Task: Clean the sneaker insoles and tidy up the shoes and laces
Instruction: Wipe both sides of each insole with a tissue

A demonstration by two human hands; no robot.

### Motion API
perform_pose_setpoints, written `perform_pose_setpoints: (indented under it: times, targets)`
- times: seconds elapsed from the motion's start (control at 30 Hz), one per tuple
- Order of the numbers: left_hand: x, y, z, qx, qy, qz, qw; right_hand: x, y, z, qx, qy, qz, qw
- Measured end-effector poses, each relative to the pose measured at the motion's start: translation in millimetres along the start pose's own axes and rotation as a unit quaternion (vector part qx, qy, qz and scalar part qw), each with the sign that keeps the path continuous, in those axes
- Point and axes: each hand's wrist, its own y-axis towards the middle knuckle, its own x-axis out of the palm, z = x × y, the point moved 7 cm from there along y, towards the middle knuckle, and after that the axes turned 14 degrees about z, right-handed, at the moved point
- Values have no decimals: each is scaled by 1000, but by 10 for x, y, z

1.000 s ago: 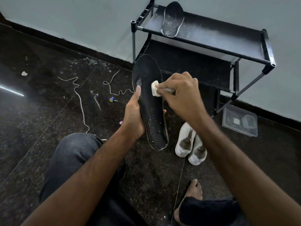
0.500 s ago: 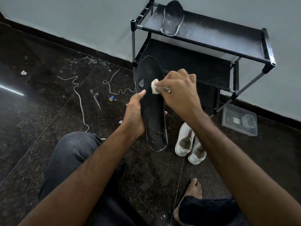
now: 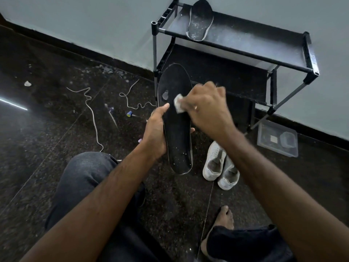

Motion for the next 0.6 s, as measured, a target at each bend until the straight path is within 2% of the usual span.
perform_pose_setpoints:
  times: [0.07, 0.13, 0.17, 0.2, 0.23, 0.3, 0.37, 0.4, 0.5, 0.6]
  targets:
    - [-30, 22, -8, -8, -13, 6, 1000, 130, -229, -228, -92, -15, -62, 994]
    - [-71, 38, -18, -27, -24, 15, 999, 153, -428, -324, -169, 14, -237, 957]
    - [-75, 42, -28, -38, -24, 13, 999, 107, -488, -300, -180, 27, -328, 927]
    - [-61, 37, -31, -45, -20, 9, 999, 5, -487, -265, -151, 63, -382, 909]
    - [-48, 46, -27, -41, -11, 6, 999, -125, -410, -213, -84, 128, -388, 909]
    - [-49, 68, -26, -16, 5, 5, 1000, -360, -86, -51, 31, 237, -250, 938]
    - [-22, 42, -31, -6, 12, -3, 1000, -386, 172, 120, 66, 213, -96, 970]
    - [-1, 28, -42, -9, 8, -9, 1000, -305, 236, 175, 81, 188, -52, 977]
    - [0, 27, -34, -13, -6, -20, 1000, 77, 209, 219, 94, 90, -14, 991]
    - [-49, 42, -40, -15, 10, 3, 1000, 203, 33, 64, 9, 25, 3, 1000]
